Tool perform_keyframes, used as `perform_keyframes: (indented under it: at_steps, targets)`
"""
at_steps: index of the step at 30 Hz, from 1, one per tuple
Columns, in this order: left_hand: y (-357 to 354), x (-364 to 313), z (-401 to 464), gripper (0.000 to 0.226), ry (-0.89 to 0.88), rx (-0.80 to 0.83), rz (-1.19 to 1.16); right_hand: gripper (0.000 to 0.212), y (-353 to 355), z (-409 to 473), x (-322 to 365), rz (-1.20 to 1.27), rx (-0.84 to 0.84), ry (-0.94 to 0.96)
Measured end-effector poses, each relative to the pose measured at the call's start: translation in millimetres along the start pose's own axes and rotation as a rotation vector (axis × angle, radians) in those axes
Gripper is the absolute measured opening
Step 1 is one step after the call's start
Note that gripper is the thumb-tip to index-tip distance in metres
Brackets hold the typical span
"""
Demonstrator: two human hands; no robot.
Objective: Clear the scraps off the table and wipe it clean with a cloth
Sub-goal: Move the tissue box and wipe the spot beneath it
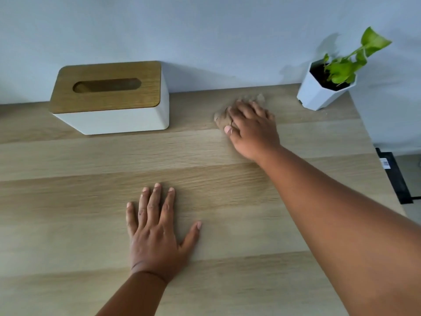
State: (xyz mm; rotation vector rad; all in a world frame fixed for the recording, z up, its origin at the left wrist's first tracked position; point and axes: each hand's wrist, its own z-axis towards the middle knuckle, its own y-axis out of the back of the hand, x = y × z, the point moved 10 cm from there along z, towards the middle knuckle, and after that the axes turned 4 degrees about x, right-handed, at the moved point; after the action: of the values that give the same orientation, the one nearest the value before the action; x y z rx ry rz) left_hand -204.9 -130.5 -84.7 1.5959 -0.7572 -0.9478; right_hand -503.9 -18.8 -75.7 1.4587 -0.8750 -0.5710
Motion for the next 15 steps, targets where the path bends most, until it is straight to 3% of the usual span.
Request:
perform_keyframes:
  at_steps: [4,7,15]
  targets:
    - [1,-1,0,0.094,-0.006,-0.004,-0.008,0.059,-1,-63,-8,0.025,-0.056,0.083]
    - [2,-3,-1,0.095,-0.011,-0.013,-0.023,0.062,0,-94,-46,0.018,-0.080,-0.041]
    - [3,-6,0,0.096,-0.026,-0.024,-0.041,0.065,7,-20,-66,-0.001,-0.021,-0.341]
